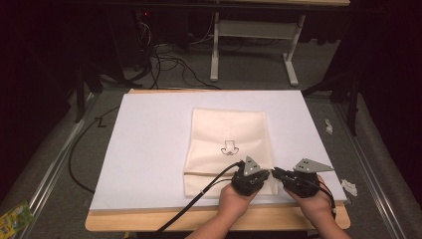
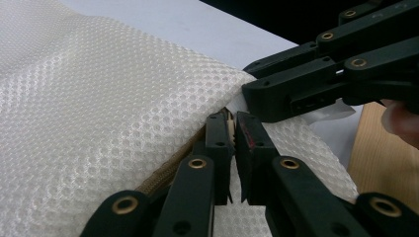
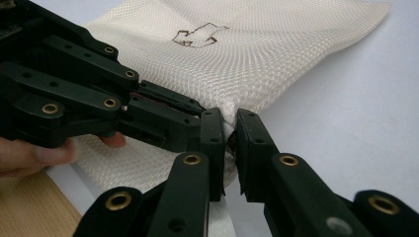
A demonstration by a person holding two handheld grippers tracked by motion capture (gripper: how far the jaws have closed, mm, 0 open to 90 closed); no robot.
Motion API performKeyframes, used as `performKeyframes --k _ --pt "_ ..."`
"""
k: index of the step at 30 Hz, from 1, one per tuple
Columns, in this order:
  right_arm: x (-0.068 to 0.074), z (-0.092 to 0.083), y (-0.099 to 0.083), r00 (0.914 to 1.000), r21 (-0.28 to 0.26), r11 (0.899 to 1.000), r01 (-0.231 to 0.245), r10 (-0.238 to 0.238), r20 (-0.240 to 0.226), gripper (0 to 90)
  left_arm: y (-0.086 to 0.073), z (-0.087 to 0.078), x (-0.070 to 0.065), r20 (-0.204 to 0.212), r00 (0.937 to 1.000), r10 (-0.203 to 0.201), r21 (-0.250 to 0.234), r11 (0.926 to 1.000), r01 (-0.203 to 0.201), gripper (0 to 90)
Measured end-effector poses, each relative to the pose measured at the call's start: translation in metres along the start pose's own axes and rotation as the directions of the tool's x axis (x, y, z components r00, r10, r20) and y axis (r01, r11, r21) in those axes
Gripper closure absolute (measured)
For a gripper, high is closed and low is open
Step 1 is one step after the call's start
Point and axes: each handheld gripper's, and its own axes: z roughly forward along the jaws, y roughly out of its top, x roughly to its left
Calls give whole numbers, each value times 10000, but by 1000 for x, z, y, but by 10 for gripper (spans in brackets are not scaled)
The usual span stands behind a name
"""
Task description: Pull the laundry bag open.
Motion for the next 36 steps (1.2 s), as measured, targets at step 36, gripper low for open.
performKeyframes --k 36 --pt "-38 -18 -5 9889 -503 9920 -1156 1197 875 858 -27 -74 65 -1132 9904 -799 1081 9899 922 875"
